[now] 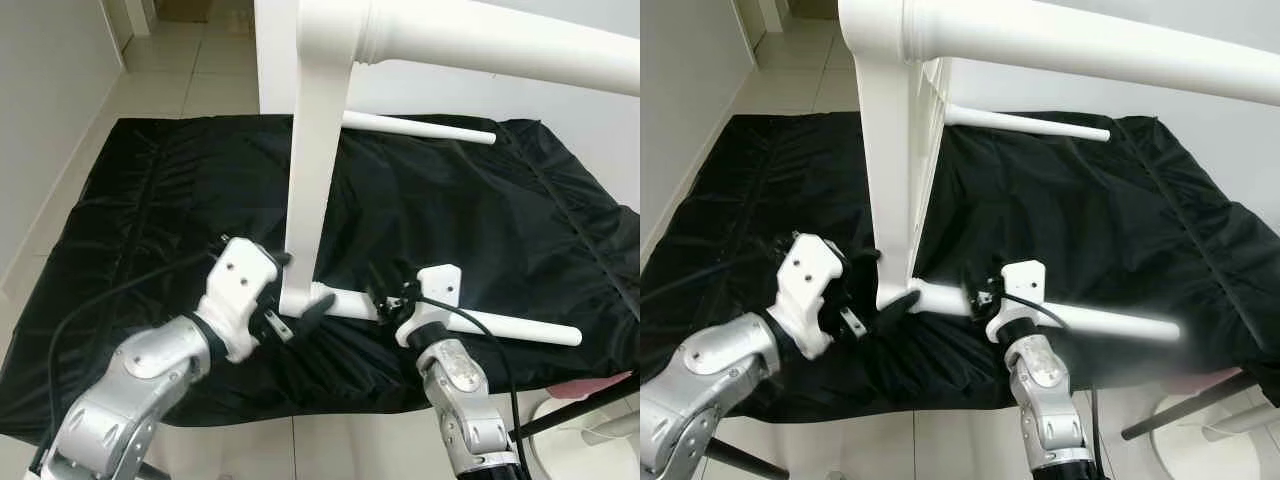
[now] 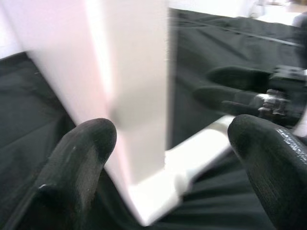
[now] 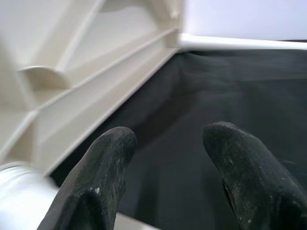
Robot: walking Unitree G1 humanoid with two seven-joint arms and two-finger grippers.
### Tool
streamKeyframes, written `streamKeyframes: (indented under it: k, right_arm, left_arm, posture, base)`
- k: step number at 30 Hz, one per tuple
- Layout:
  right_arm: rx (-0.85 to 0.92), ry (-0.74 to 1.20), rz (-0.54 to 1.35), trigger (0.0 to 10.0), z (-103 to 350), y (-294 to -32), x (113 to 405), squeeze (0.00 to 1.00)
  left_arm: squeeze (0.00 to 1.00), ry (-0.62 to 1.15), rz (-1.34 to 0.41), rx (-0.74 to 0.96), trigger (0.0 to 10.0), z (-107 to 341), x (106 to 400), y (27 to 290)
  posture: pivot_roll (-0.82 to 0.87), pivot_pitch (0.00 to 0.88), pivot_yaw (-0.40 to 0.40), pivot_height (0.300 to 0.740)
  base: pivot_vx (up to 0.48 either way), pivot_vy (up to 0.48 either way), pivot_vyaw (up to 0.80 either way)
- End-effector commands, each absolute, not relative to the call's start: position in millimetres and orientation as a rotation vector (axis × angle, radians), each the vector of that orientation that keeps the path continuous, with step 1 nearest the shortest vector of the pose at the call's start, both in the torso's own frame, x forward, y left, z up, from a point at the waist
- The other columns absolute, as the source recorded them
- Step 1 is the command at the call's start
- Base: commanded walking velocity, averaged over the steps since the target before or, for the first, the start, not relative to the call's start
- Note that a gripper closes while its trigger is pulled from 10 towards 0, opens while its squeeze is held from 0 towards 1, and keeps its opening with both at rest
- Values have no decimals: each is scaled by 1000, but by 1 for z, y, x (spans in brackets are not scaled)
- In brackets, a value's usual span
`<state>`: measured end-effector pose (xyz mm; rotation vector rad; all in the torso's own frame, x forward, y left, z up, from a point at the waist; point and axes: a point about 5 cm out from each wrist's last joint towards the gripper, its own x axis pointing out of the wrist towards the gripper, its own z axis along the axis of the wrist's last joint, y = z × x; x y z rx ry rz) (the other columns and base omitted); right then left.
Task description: Building children table
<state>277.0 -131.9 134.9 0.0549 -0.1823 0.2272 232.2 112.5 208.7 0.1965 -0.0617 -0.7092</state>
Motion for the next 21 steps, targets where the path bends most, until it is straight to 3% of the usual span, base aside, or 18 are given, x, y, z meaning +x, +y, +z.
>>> streamKeyframes:
  k: [1,5,13,21]
  right_arm:
    - [43,-188,201,10000,134,-137,276,0]
    - [44,-189,185,10000,134,-139,277,0]
    - [38,-187,183,10000,133,-139,277,0]
    - [29,-178,187,10000,131,-140,278,0]
  left_arm:
    - [0,-59,-545,212,10000,210,242,122]
    - [0,-23,-426,210,10000,209,248,125]
    - [0,-8,-412,164,10000,209,246,120]
    - [0,-53,-564,79,10000,216,237,108]
  posture:
    - [71,38,-31,740]
    - [71,28,-33,740]
    - [72,14,-40,740]
    - [74,12,-42,740]
  base:
    - [0,0,0]
    - [0,0,0]
    - [0,0,0]
    - [0,0,0]
